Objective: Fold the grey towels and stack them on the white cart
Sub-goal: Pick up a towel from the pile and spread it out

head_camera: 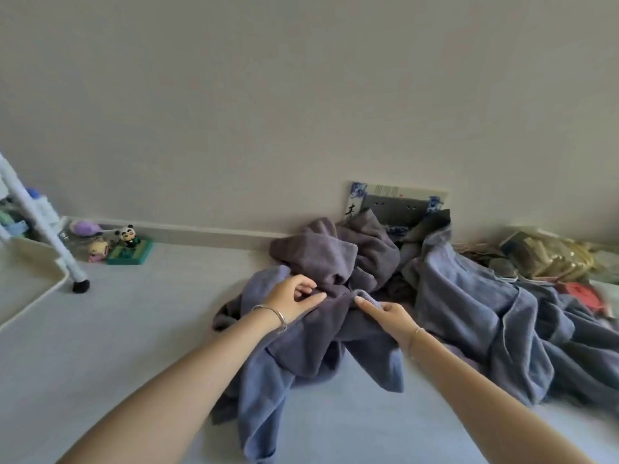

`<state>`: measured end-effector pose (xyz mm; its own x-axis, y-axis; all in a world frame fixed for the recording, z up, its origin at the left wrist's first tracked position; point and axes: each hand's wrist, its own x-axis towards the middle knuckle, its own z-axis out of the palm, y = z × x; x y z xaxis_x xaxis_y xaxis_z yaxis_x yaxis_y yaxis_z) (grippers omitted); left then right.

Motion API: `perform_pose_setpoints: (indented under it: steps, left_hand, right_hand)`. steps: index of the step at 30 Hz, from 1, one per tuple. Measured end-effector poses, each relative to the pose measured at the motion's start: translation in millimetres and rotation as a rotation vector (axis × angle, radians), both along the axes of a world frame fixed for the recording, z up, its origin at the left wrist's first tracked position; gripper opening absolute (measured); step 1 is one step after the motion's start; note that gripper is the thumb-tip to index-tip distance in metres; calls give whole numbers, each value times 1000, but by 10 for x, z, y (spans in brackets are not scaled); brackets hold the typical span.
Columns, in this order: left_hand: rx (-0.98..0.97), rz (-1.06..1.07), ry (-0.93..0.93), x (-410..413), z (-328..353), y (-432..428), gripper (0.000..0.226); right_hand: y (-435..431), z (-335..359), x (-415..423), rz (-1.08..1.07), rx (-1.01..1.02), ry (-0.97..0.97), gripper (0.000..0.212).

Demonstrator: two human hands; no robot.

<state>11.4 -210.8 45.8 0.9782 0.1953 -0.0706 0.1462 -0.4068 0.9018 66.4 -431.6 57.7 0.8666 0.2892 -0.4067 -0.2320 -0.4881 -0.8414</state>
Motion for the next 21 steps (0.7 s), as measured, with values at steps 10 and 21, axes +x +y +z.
perform_pose_setpoints:
  steps: [10, 21]
  left_hand:
    - [578, -131, -218, -665, -494, 265, 57]
    - [838, -182, 85, -985, -711, 331, 117]
  right_hand:
    - [74, -214, -71, 475, -76, -475, 34]
    - [531, -848, -324, 803, -254, -369, 72]
